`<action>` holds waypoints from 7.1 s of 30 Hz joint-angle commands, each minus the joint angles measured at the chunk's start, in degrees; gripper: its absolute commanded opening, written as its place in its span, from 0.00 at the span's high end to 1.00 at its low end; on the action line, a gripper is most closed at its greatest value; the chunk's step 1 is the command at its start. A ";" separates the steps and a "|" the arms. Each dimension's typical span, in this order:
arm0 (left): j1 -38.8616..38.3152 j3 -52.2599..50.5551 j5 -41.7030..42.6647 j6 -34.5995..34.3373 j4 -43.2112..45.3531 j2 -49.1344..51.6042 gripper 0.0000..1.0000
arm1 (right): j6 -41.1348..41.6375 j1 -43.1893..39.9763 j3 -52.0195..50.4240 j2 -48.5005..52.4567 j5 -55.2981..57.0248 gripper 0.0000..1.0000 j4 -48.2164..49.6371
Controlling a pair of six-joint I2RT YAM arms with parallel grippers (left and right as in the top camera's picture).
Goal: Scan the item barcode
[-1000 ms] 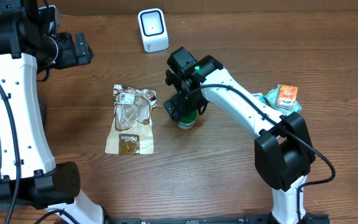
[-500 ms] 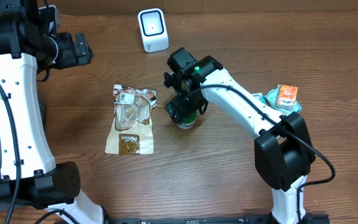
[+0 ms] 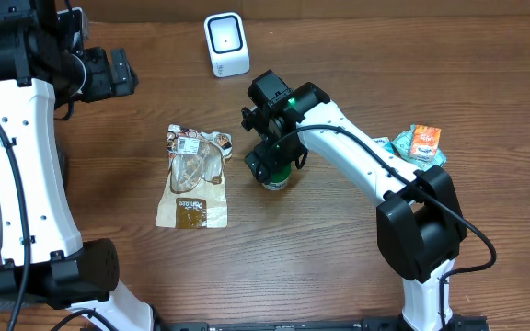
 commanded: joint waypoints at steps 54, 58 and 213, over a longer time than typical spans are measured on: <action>-0.04 -0.15 0.17 0.63 0.07 0.31 0.01 | -1.46 0.00 -2.93 0.87 0.90 0.37 3.87; -0.04 -0.15 0.17 0.63 0.07 0.31 0.00 | -1.51 -0.31 -0.02 0.48 -0.20 0.40 1.27; -0.04 -0.15 0.17 0.66 0.07 0.31 0.01 | -10.99 -21.44 6.14 -12.22 -59.56 0.60 -2.25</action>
